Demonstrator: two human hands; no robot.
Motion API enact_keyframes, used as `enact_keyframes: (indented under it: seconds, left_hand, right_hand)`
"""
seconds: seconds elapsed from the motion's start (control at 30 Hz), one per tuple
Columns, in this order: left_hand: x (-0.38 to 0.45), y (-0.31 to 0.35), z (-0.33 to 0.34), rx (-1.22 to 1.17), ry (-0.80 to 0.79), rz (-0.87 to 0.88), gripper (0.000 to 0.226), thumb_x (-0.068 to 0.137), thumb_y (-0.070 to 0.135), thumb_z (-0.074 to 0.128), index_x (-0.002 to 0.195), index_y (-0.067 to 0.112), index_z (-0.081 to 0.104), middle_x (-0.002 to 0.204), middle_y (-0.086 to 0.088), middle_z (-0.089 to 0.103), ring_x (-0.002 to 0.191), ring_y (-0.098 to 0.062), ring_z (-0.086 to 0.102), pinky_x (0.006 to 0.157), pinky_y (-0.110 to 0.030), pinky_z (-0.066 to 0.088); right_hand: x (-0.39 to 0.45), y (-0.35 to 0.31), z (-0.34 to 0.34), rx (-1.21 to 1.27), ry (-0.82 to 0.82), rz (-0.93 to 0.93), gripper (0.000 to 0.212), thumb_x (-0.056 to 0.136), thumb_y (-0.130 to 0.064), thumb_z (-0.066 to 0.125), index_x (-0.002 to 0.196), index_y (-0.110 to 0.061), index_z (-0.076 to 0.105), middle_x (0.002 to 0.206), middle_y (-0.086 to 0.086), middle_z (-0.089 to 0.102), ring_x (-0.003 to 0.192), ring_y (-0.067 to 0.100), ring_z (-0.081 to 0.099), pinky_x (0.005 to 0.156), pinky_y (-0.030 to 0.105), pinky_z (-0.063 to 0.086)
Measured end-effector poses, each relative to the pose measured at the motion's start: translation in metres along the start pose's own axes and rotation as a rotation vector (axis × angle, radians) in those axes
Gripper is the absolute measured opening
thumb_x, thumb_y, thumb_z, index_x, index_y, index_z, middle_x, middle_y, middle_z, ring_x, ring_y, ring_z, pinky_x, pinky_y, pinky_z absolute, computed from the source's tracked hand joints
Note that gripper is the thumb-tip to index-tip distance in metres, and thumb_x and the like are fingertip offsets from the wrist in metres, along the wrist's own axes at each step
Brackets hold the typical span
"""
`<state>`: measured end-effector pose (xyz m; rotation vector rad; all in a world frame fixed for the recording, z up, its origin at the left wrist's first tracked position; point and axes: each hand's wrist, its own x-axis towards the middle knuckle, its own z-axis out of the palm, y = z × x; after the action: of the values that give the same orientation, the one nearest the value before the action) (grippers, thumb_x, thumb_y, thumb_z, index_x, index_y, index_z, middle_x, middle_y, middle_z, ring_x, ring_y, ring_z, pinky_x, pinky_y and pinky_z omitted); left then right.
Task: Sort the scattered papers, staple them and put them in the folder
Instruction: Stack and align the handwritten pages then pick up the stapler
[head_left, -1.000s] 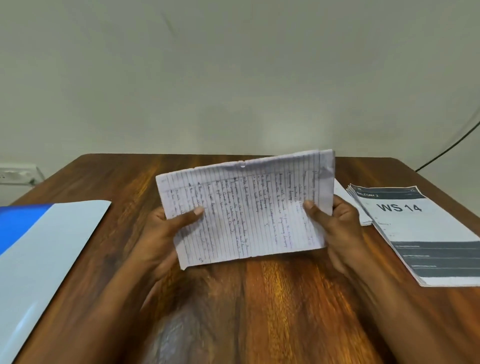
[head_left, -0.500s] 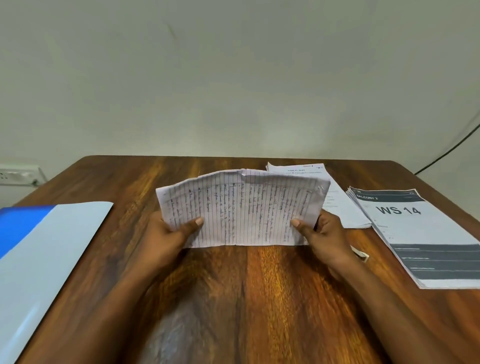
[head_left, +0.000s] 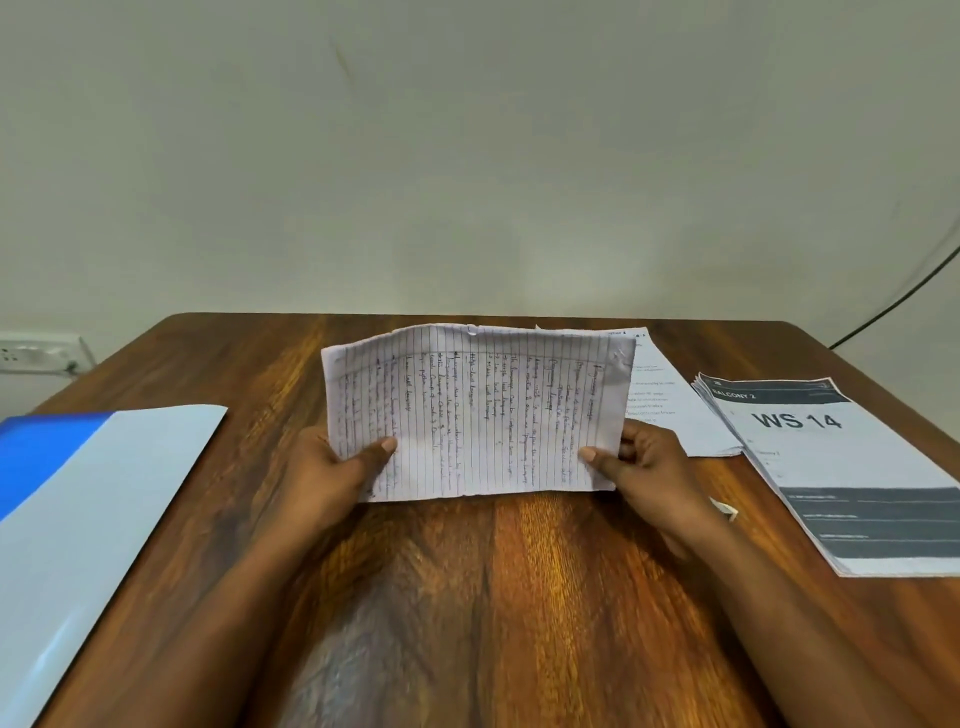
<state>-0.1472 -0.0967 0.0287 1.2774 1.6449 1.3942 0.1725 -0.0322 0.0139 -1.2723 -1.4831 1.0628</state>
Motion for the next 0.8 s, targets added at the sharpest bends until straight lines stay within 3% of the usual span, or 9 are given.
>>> enact_keyframes:
  seconds: [0.1,0.17,0.3,0.37,0.43,0.53,0.63,0.73,0.8]
  left_hand:
    - [0.006,-0.001,-0.003,-0.037,0.031,-0.136,0.015,0.09,0.013,0.081,0.1,0.02,0.071,0.098,-0.002,0.08,0.092,-0.024,0.078,0.081,-0.048,0.066]
    - [0.009,-0.001,-0.007,-0.03,0.02,-0.23,0.02,0.088,0.014,0.084,0.104,0.015,0.071,0.102,-0.006,0.079,0.094,-0.027,0.077,0.089,-0.055,0.063]
    - [0.01,0.005,-0.014,0.108,0.021,-0.326,0.037,0.088,0.018,0.084,0.118,0.006,0.065,0.106,-0.008,0.071,0.094,-0.028,0.073,0.084,-0.051,0.063]
    - [0.011,0.008,-0.016,0.213,0.019,-0.337,0.034,0.09,0.018,0.083,0.114,0.003,0.064,0.102,-0.008,0.067,0.088,-0.023,0.069,0.068,-0.039,0.058]
    - [0.011,0.009,-0.015,0.331,0.012,-0.338,0.031,0.09,0.018,0.083,0.108,0.004,0.062,0.099,-0.009,0.066,0.084,-0.023,0.069,0.067,-0.041,0.059]
    - [0.007,0.008,-0.011,0.511,0.027,-0.233,0.031,0.09,0.016,0.082,0.1,0.022,0.053,0.099,-0.001,0.064,0.081,-0.019,0.068,0.08,-0.05,0.064]
    - [0.0,-0.002,-0.007,0.742,0.067,-0.11,0.067,0.086,0.026,0.085,0.143,0.018,0.049,0.143,-0.009,0.058,0.115,-0.024,0.062,0.092,-0.045,0.057]
    - [-0.009,-0.007,0.011,0.838,0.116,0.139,0.104,0.084,0.043,0.085,0.164,0.023,0.023,0.167,-0.01,0.03,0.152,-0.033,0.033,0.122,-0.055,0.031]
    - [-0.017,-0.002,0.03,0.76,0.067,0.299,0.099,0.083,0.056,0.082,0.162,0.034,0.027,0.169,-0.002,0.025,0.155,-0.028,0.023,0.127,-0.055,0.017]
  right_hand:
    - [0.002,0.001,-0.009,0.093,-0.038,0.065,0.017,0.087,-0.004,0.078,0.104,-0.004,0.074,0.091,0.009,0.08,0.079,0.022,0.074,0.063,0.029,0.062]
    - [0.001,-0.002,-0.012,0.147,-0.058,0.118,0.019,0.081,0.003,0.081,0.097,0.005,0.071,0.086,0.02,0.076,0.073,0.025,0.07,0.055,0.028,0.06]
    - [-0.001,-0.007,-0.014,0.224,-0.059,0.185,0.029,0.074,0.017,0.079,0.101,0.007,0.072,0.089,0.025,0.074,0.081,0.031,0.075,0.063,0.029,0.064]
    - [-0.003,-0.009,-0.012,0.205,-0.065,0.208,0.031,0.074,0.018,0.079,0.102,0.007,0.073,0.092,0.025,0.077,0.086,0.034,0.077,0.067,0.032,0.066]
    - [-0.005,-0.009,-0.007,0.154,-0.06,0.215,0.031,0.074,0.017,0.08,0.101,0.005,0.074,0.09,0.022,0.078,0.088,0.035,0.078,0.071,0.036,0.066]
    - [-0.008,-0.009,-0.003,0.102,-0.035,0.223,0.032,0.073,0.017,0.081,0.101,0.003,0.074,0.089,0.023,0.077,0.083,0.035,0.078,0.072,0.038,0.066]
    - [-0.009,-0.011,-0.002,0.092,-0.026,0.24,0.035,0.071,0.019,0.082,0.101,0.003,0.073,0.084,0.024,0.076,0.073,0.031,0.077,0.067,0.039,0.066]
    - [-0.011,-0.015,0.0,0.088,-0.054,0.273,0.036,0.072,0.019,0.082,0.102,0.002,0.073,0.082,0.02,0.077,0.074,0.03,0.078,0.068,0.039,0.066]
    - [-0.012,-0.019,0.001,0.125,-0.069,0.294,0.035,0.072,0.02,0.08,0.102,0.004,0.072,0.084,0.022,0.077,0.073,0.029,0.078,0.065,0.036,0.066]
